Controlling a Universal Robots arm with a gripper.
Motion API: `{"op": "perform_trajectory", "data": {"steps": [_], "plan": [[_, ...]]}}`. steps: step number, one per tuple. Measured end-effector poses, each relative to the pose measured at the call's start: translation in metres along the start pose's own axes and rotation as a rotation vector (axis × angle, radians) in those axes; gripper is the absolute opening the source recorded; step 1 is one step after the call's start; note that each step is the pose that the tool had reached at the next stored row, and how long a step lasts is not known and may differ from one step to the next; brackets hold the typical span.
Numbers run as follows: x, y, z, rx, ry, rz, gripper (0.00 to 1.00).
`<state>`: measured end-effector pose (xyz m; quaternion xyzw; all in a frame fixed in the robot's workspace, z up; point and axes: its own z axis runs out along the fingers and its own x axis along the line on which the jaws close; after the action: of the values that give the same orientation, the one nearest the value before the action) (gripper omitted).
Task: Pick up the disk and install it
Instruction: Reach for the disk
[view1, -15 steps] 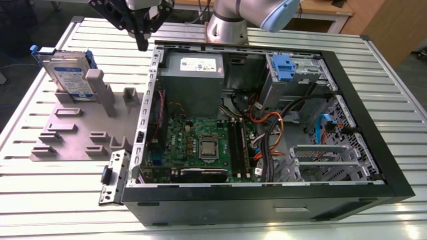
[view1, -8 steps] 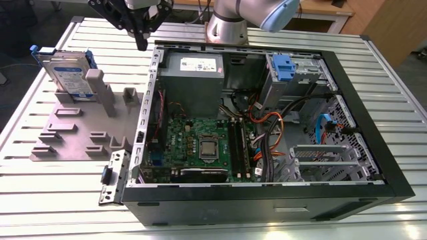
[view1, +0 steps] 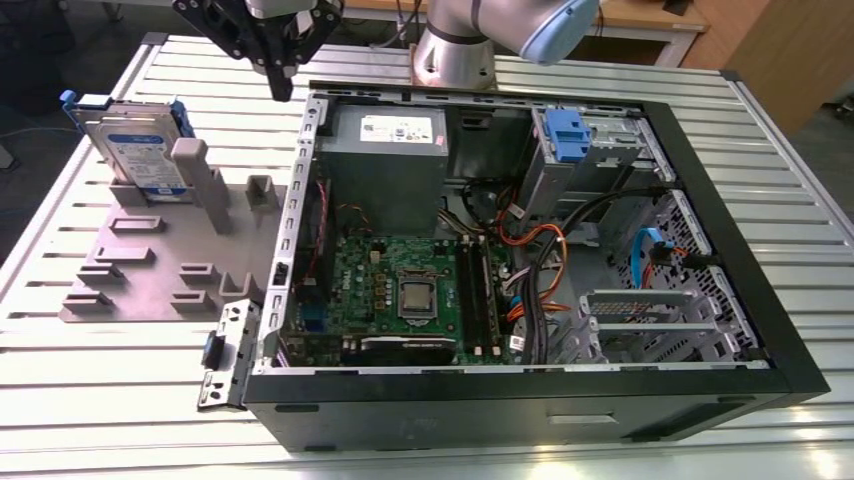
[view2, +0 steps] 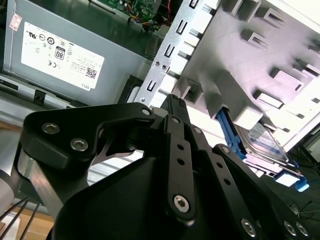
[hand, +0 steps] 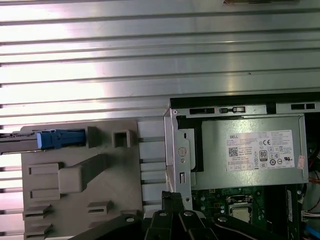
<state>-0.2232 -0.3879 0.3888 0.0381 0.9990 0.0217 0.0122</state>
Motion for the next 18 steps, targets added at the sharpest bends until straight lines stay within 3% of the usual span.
{"op": "perform_trajectory", "data": {"steps": [18], "plan": [[0.012,-0.0003,0.0009,-0.0001,0.0001,0.0,0.11]]}}
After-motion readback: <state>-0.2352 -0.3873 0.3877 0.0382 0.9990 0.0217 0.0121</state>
